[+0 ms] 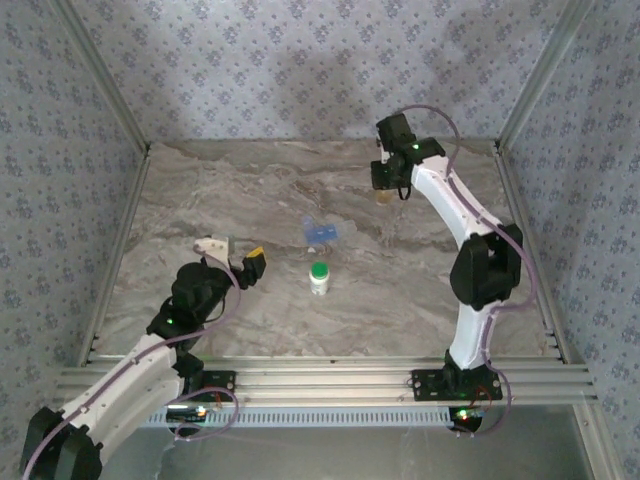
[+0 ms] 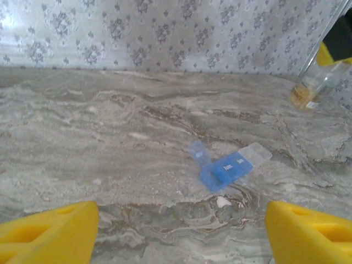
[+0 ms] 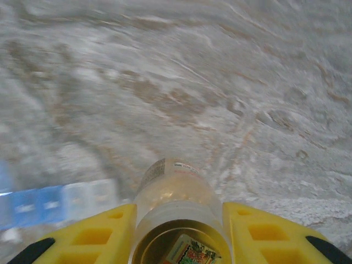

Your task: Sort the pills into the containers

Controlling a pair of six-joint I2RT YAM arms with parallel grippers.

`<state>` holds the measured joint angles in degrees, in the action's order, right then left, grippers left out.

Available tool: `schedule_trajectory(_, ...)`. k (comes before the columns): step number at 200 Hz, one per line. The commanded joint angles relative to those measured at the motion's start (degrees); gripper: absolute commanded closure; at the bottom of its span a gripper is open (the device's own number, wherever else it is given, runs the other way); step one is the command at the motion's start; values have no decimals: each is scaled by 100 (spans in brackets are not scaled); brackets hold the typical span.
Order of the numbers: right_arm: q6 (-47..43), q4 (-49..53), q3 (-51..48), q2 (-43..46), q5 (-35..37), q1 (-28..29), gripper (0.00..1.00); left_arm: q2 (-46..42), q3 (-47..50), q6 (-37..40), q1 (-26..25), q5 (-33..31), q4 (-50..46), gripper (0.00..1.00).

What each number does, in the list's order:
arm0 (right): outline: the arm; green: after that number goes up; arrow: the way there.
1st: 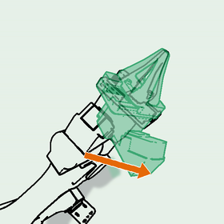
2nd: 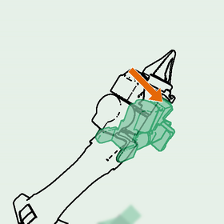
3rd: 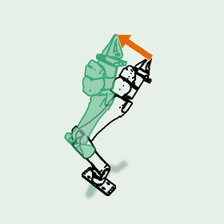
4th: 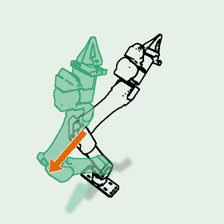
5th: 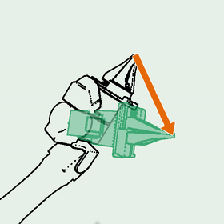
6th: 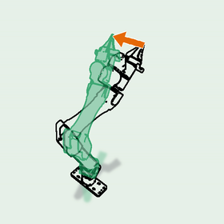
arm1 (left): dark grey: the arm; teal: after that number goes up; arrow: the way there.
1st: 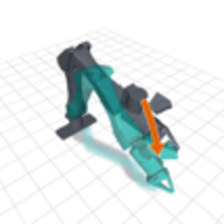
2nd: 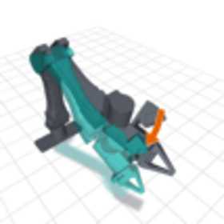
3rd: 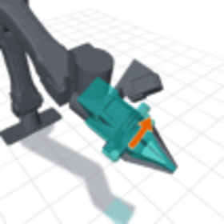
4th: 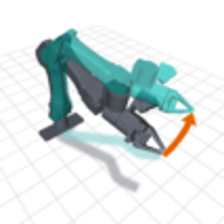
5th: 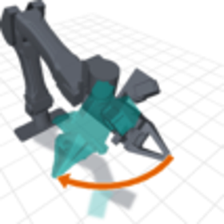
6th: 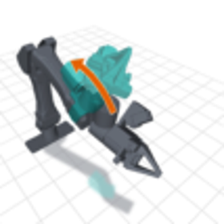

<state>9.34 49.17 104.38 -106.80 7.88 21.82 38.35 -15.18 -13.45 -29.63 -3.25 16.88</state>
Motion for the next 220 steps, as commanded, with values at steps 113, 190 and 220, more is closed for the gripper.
schedule_trajectory(113,122,-214,-861,1448,-2736,1310,64,3310,-754,2453,169,3234,3055,13)
schedule_trajectory(190,274,-779,-1416,1636,-3520,1530,65,3539,-1231,2735,-52,3656,2326,14)
schedule_trajectory(220,369,-960,-1476,1658,-3795,1547,65,3589,-1329,2839,-139,3581,2179,16)
